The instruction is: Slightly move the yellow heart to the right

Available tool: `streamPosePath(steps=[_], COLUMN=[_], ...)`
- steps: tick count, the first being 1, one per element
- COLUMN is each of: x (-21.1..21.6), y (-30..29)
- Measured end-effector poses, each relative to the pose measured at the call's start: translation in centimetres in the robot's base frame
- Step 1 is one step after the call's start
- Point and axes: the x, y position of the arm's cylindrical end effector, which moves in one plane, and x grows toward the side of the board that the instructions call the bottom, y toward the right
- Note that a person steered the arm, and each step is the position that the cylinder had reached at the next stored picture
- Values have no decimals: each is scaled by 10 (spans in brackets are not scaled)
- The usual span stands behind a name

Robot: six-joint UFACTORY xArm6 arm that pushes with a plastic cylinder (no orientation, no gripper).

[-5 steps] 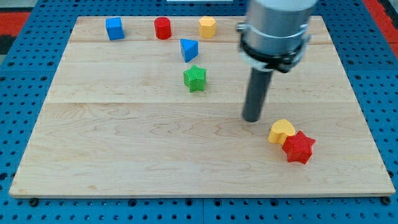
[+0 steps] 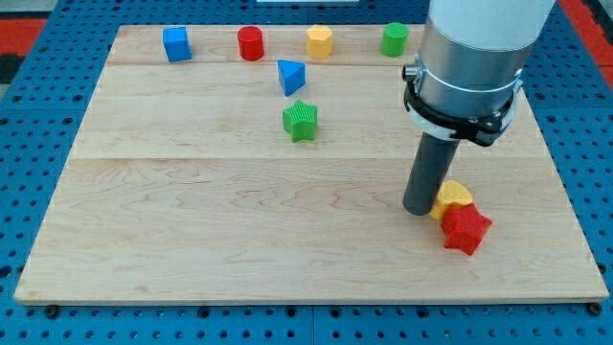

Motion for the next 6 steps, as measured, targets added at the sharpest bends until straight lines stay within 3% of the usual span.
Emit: streamPosePath(steps=[2, 4, 6], x=[1, -21, -28], y=[24, 7, 38])
